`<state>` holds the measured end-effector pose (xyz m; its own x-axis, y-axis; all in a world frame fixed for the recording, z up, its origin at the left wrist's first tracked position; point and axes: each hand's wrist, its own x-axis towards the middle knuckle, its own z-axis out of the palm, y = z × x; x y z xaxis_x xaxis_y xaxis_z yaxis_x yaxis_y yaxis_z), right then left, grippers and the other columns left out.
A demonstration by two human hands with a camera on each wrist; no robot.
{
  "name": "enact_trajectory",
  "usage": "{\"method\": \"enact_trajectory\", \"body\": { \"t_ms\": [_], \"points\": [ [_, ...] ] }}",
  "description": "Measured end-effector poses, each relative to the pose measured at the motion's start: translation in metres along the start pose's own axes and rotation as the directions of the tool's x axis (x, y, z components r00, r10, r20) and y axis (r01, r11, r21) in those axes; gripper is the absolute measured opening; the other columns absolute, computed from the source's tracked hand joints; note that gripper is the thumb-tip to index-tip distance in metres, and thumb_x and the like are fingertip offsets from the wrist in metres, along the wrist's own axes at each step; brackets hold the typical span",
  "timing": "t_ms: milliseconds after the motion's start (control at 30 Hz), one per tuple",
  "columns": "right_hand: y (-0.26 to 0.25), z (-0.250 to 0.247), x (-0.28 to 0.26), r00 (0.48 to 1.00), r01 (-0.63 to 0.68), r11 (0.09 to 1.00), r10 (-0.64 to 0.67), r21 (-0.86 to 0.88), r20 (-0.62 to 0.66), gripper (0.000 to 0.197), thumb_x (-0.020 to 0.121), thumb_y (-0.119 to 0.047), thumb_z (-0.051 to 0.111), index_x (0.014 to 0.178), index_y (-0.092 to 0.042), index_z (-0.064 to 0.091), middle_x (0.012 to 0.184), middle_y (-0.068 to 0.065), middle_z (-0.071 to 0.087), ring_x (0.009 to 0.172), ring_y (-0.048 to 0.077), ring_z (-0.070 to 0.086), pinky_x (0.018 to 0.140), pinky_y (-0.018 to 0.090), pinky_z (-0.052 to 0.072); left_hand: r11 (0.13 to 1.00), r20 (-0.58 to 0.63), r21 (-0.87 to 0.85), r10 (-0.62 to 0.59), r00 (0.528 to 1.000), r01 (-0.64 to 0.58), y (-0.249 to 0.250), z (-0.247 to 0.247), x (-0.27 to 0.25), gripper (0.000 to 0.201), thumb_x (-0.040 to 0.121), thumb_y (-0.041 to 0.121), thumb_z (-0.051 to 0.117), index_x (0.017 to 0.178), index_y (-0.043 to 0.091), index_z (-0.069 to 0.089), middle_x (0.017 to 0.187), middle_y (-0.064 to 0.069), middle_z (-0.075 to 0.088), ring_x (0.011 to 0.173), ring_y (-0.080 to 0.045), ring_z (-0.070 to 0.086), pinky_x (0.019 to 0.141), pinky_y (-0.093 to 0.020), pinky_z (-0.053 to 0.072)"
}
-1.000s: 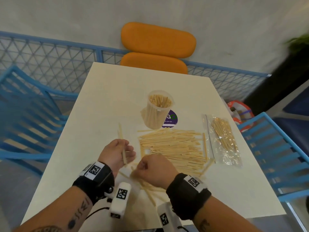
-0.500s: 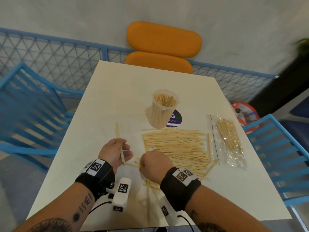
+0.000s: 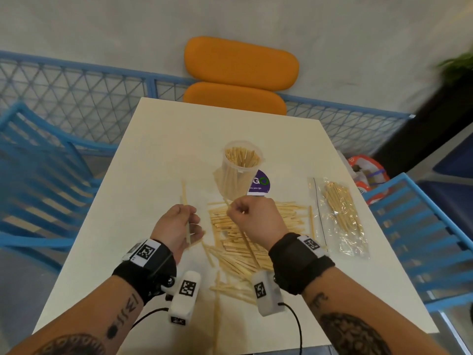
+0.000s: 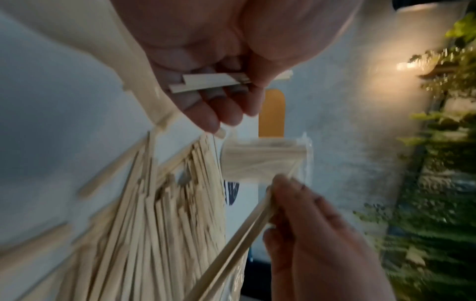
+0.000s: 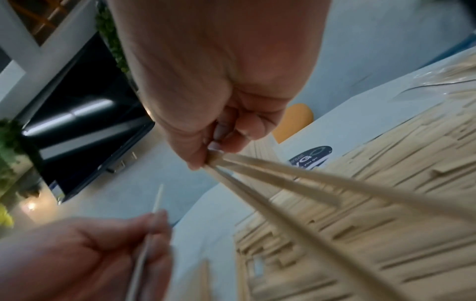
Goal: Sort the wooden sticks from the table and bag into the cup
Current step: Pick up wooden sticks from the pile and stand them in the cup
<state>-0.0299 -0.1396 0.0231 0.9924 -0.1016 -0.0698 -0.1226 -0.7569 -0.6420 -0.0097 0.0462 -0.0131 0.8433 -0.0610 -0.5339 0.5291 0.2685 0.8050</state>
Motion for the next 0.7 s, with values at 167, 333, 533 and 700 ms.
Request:
{"method": "enact_trajectory", "body": {
  "t_ms": [167, 333, 533, 700],
  "points": [
    [-0.003, 0.002, 0.003, 0.985, -0.147, 0.916, 0.168, 0.374, -0.025, 0.013, 0.085, -0.028, 0.076, 0.088, -0.016, 0.075, 0.076, -0.006, 0.072, 0.065, 0.002, 0.062, 0.063, 0.017, 0.049, 0.994, 0.248, 0.099, -0.072, 0.966, 0.049, -0.014, 0.035, -0.019, 0.024, 0.107, 0.021, 0.042, 0.106, 0.008, 0.063, 0.090, -0.012, 0.074, 0.079, -0.026, 0.072, 0.079, -0.043, 0.058],
    [-0.003, 0.013, 0.003, 0.957, -0.220, 0.831, 0.285, 0.510, -0.051, 0.010, 0.084, -0.027, 0.076, 0.085, -0.016, 0.074, 0.072, -0.004, 0.071, 0.068, 0.014, 0.067, 0.069, 0.040, 0.062, 0.989, 0.319, 0.064, -0.149, 0.936, 0.135, -0.019, 0.051, -0.025, 0.024, 0.108, 0.023, 0.040, 0.113, 0.008, 0.058, 0.082, -0.014, 0.073, 0.075, -0.031, 0.071, 0.073, -0.043, 0.058],
    [-0.005, 0.017, -0.009, 0.968, -0.209, 0.830, 0.251, 0.517, -0.011, 0.020, 0.087, -0.027, 0.075, 0.102, -0.013, 0.075, 0.083, -0.002, 0.075, 0.071, 0.002, 0.068, 0.072, 0.018, 0.056, 0.981, 0.236, 0.150, -0.152, 0.960, 0.119, -0.017, 0.045, -0.022, 0.019, 0.108, 0.019, 0.038, 0.101, 0.012, 0.054, 0.064, -0.002, 0.048, 0.050, -0.013, 0.040, 0.049, -0.027, 0.041],
    [-0.002, 0.026, -0.036, 0.972, -0.156, 0.987, 0.148, 0.033, 0.184, 0.036, 0.086, -0.046, 0.071, 0.068, -0.014, 0.066, 0.069, -0.001, 0.065, 0.065, 0.015, 0.059, 0.069, 0.034, 0.052, 0.990, 0.071, 0.103, -0.108, 0.992, 0.101, -0.012, 0.011, -0.001, 0.020, 0.106, 0.020, 0.035, 0.097, 0.015, 0.052, 0.062, 0.002, 0.041, 0.046, -0.011, 0.032, 0.043, -0.021, 0.029]
  ]
}}
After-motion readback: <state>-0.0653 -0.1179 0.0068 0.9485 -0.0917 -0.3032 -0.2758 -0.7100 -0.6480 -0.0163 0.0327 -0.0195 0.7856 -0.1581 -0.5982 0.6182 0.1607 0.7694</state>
